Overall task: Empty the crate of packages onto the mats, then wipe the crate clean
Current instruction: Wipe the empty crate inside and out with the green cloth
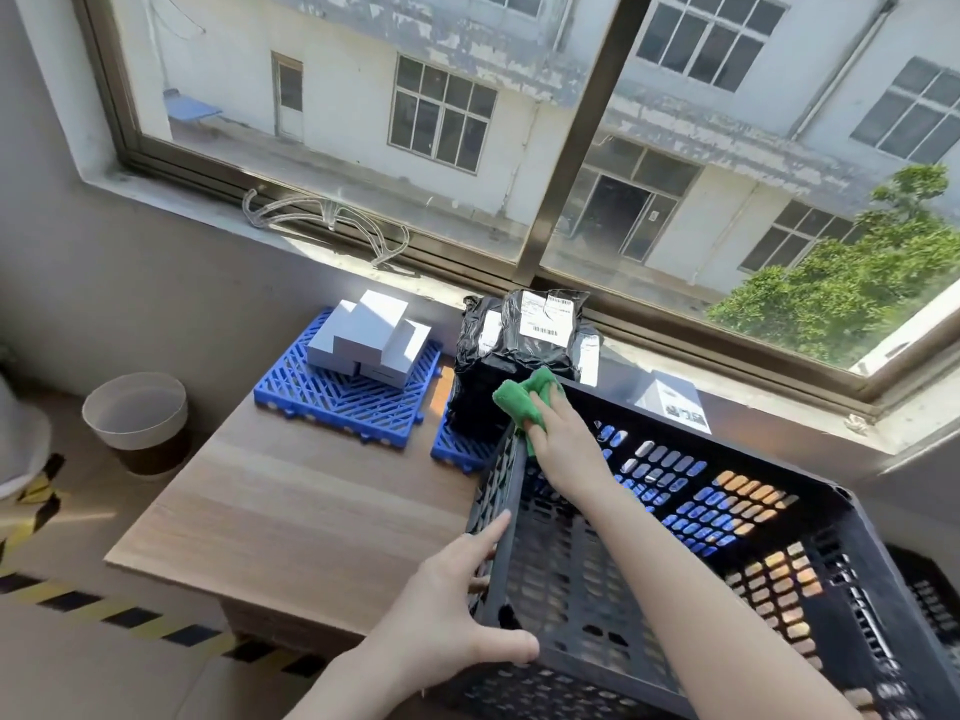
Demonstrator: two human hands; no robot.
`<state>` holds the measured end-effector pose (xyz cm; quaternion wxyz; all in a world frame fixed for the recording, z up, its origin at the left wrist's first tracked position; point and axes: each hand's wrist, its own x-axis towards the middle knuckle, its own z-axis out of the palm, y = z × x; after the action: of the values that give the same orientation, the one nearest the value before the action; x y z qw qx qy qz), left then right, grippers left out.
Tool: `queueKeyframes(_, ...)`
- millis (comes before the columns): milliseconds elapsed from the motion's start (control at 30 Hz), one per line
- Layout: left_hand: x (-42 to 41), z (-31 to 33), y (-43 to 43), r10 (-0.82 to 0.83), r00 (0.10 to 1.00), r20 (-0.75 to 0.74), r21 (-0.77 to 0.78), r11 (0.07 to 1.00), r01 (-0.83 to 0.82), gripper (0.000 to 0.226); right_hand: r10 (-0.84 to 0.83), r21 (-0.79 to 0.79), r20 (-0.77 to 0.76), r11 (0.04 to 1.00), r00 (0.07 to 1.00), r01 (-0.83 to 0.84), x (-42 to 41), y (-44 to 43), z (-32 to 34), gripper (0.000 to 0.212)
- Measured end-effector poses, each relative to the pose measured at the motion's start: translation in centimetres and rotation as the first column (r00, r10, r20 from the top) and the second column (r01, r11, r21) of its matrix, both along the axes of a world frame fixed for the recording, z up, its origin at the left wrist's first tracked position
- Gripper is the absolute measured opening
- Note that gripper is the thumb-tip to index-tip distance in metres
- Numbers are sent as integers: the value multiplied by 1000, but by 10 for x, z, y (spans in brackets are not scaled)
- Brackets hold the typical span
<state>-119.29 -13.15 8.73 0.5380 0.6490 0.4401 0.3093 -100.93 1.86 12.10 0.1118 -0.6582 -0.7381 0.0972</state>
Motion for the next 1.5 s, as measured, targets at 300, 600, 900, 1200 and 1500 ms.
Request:
queueKeyframes(300, -1, 6, -1, 2, 1000, -21, 4, 1000, -2, 106, -11, -87, 2, 996, 1000, 11, 4, 30, 12, 51)
queueKeyframes(600, -2, 11, -8, 38, 999, -5, 7, 999, -38, 100, 132, -99, -166, 984, 977, -149, -1, -63, 13, 48)
queueKeyframes(900, -2, 5, -13, 38, 998, 43, -10, 999, -38, 101, 205, -70, -157, 973, 966, -218, -2, -100, 9, 51)
queueKeyframes(1200, -4, 12, -8, 13, 999, 41, -35, 999, -12, 93, 65, -27, -92, 997, 994, -68, 1, 1, 7, 47)
queueKeyframes(1500, -1, 21, 18, 116, 967, -226, 122, 988, -90, 73, 91, -2, 170, 996, 981, -92, 10, 49, 14, 50)
